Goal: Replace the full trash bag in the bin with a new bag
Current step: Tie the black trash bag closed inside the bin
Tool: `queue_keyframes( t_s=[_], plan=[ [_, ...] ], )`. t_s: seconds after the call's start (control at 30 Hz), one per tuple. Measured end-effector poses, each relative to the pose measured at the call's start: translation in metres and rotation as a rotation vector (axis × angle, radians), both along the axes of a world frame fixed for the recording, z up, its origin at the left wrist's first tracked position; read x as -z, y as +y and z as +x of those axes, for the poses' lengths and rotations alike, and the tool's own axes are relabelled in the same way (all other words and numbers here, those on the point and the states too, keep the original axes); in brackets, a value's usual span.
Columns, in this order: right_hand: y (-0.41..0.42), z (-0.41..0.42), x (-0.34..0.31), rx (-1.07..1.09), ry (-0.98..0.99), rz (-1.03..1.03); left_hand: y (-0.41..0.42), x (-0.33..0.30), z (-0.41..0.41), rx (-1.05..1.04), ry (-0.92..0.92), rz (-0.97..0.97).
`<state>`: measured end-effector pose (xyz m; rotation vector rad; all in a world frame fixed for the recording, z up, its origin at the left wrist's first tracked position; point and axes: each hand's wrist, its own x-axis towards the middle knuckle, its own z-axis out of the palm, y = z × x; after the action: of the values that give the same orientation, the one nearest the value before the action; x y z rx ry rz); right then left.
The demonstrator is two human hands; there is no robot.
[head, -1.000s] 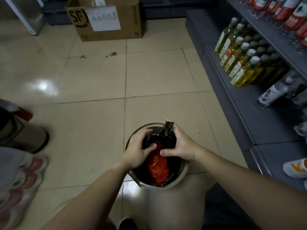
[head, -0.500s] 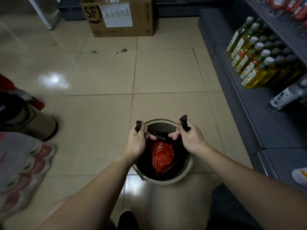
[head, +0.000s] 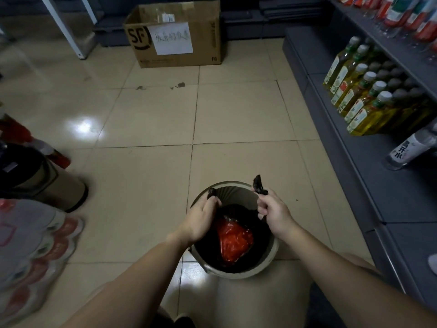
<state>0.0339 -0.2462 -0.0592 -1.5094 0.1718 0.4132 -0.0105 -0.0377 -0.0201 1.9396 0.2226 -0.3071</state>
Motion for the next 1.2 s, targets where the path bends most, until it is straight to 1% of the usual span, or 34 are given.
queue_keyframes(
  t_s=[0.03,0.07,0.1,0.17,0.23,0.3,0.37,0.4,0.43,0.5,0.6,0.63,0.73,0.8,0.87,0.93,0.97,1.0,1.07,1.1,1.2],
  plan=[
    [0.001,0.002,0.002,0.031,0.018,0.001,0.001,0.001,0.0,0.051,-0.054,0.111],
    [0.002,0.004,0.002,0.05,0.021,-0.012,0.001,0.002,0.002,0.074,-0.095,0.16],
    [0.004,0.005,0.002,0.059,0.016,-0.022,0.002,0.001,0.002,0.073,-0.114,0.161],
    [0.009,0.007,-0.001,0.049,-0.018,-0.034,0.003,0.001,0.005,0.025,-0.098,0.051],
    [0.017,0.01,-0.004,0.044,-0.052,-0.08,0.001,0.004,0.008,-0.035,-0.038,-0.134],
    [0.027,0.012,-0.004,0.019,-0.099,-0.228,-0.005,0.005,0.01,-0.073,-0.012,-0.251],
    [0.035,0.014,-0.002,-0.032,-0.16,-0.428,-0.01,0.007,0.009,-0.093,-0.024,-0.302],
    [0.038,0.013,-0.001,-0.048,-0.2,-0.492,-0.011,0.008,0.009,-0.103,-0.025,-0.316],
    [0.042,0.013,-0.002,-0.045,-0.24,-0.512,-0.012,0.01,0.008,-0.109,-0.012,-0.325],
    [0.049,0.01,-0.006,-0.008,-0.299,-0.497,-0.013,0.013,0.007,-0.117,0.024,-0.362],
    [0.059,0.005,-0.007,0.074,-0.257,-0.335,-0.015,0.017,0.004,-0.162,0.055,-0.468],
    [0.06,0.004,-0.008,0.083,-0.261,-0.312,-0.014,0.019,0.004,-0.18,0.069,-0.511],
    [0.056,-0.001,-0.005,0.027,-0.371,-0.378,-0.01,0.027,0.004,-0.197,0.12,-0.603],
    [0.053,-0.005,-0.005,-0.066,-0.436,-0.394,-0.007,0.03,0.007,-0.151,0.144,-0.628],
    [0.05,-0.008,-0.005,-0.163,-0.461,-0.414,-0.006,0.028,0.009,-0.092,0.146,-0.617],
    [0.045,-0.009,-0.006,-0.246,-0.472,-0.446,-0.005,0.025,0.012,-0.077,0.157,-0.586],
    [0.043,-0.008,-0.006,-0.276,-0.459,-0.436,-0.006,0.024,0.013,-0.089,0.167,-0.565],
    [0.04,-0.008,-0.007,-0.294,-0.409,-0.382,-0.006,0.024,0.014,-0.11,0.175,-0.54],
    [0.039,-0.008,-0.011,-0.275,-0.272,-0.174,-0.009,0.024,0.015,-0.146,0.163,-0.485],
    [0.04,-0.007,-0.011,-0.248,-0.234,-0.112,-0.01,0.023,0.015,-0.138,0.143,-0.455],
    [0.046,-0.006,-0.011,-0.164,-0.214,-0.156,-0.016,0.023,0.015,-0.092,0.083,-0.385]
  ],
)
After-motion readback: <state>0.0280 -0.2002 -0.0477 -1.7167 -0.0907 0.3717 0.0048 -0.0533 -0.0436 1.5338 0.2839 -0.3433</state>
